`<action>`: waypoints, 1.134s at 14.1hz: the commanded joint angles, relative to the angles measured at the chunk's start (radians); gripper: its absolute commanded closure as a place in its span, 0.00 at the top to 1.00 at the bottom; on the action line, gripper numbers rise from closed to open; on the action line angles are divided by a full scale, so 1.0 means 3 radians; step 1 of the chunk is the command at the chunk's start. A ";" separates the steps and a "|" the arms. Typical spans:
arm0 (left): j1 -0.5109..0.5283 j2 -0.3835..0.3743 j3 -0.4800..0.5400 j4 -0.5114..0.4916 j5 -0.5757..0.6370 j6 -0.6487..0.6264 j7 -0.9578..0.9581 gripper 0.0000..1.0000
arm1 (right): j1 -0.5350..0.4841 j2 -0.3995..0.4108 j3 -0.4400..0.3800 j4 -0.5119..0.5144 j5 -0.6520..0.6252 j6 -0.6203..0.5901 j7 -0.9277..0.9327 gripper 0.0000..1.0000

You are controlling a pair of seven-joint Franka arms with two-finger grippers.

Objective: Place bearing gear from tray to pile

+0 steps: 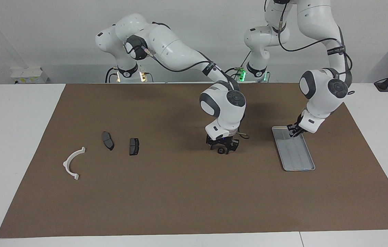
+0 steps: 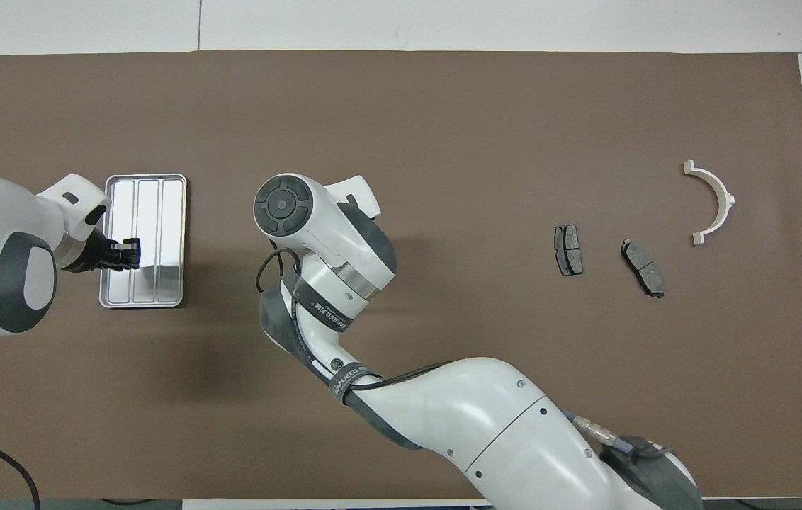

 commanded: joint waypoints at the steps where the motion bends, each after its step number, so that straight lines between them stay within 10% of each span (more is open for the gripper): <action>1: 0.0029 -0.0020 -0.0018 0.0026 -0.0017 -0.0095 -0.0038 0.02 | -0.0009 0.0074 0.0016 0.0113 -0.0048 0.0051 0.0110 0.43; 4: -0.0002 -0.0025 -0.0023 0.0026 -0.0017 -0.0101 -0.0109 0.02 | -0.0009 0.0074 0.0016 0.0113 -0.0048 0.0071 0.0110 0.00; 9: -0.0022 -0.0015 -0.0028 0.0087 -0.0017 -0.0131 -0.0217 0.02 | -0.0187 -0.0003 0.0061 0.0118 -0.0027 -0.0132 -0.0053 0.00; 16: -0.0772 0.0148 -0.0033 0.0542 -0.0196 -0.0126 -0.1303 0.02 | -0.1367 -0.0892 0.0261 0.0123 0.0029 -0.1487 -0.2433 0.00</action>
